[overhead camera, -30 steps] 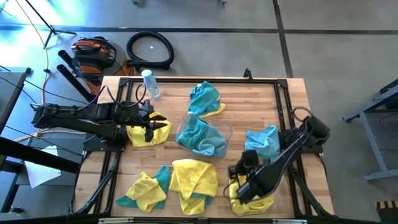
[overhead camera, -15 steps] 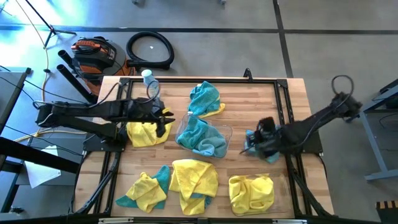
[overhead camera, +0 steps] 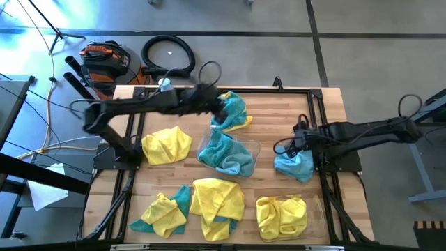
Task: Sort microfiber towel by color & place in baskets
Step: Put the blue towel in the top transparent bin, then put the yellow towel in the bottom transparent bin
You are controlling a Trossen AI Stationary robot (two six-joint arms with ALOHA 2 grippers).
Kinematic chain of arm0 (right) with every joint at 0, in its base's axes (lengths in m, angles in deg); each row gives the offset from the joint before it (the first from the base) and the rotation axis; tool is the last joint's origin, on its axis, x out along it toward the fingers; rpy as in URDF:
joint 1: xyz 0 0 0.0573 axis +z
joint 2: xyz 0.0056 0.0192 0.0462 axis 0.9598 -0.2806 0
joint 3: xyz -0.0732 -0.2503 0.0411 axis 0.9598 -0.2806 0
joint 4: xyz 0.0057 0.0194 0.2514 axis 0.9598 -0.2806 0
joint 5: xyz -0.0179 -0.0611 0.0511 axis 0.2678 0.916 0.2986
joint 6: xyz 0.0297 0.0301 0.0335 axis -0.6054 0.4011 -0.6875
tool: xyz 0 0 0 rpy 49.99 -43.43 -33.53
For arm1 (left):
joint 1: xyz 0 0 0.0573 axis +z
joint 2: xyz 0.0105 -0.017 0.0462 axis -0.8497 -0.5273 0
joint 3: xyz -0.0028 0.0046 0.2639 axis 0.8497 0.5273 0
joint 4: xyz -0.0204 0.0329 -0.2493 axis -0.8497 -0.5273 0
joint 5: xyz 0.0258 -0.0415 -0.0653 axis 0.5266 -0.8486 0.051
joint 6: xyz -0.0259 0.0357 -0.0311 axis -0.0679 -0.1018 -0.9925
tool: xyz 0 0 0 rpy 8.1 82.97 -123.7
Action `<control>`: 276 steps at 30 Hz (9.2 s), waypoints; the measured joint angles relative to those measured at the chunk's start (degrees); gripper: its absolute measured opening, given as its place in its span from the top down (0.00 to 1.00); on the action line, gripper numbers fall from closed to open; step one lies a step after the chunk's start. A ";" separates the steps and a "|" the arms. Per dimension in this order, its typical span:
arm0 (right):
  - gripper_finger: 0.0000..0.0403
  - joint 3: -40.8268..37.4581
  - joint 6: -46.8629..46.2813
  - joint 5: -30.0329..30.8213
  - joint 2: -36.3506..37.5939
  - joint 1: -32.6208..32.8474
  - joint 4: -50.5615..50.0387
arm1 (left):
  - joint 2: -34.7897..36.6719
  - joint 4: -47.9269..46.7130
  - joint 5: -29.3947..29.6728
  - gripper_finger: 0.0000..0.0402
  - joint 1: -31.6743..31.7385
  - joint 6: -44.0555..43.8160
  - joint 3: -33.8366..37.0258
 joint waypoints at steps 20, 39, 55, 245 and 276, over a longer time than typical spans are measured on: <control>0.82 -0.19 19.57 -7.62 -0.02 -9.39 8.98 | -29.46 -9.63 -15.53 0.71 12.52 -6.61 -16.51; 0.82 -0.19 22.78 -7.63 -0.07 -9.39 8.87 | -31.49 -10.13 -16.96 0.99 10.48 -4.95 -16.44; 0.82 -0.19 23.64 -7.58 -0.05 -9.39 8.30 | -9.11 -12.53 -3.01 1.00 0.98 -4.03 -16.44; 0.72 89.09 0.08 -4.55 -86.22 20.89 -14.79 | 42.79 5.48 5.09 0.85 -51.25 -20.18 44.88; 0.95 89.11 13.13 -2.73 -93.94 20.06 -4.78 | 42.78 6.72 5.28 0.85 -52.60 -21.52 44.88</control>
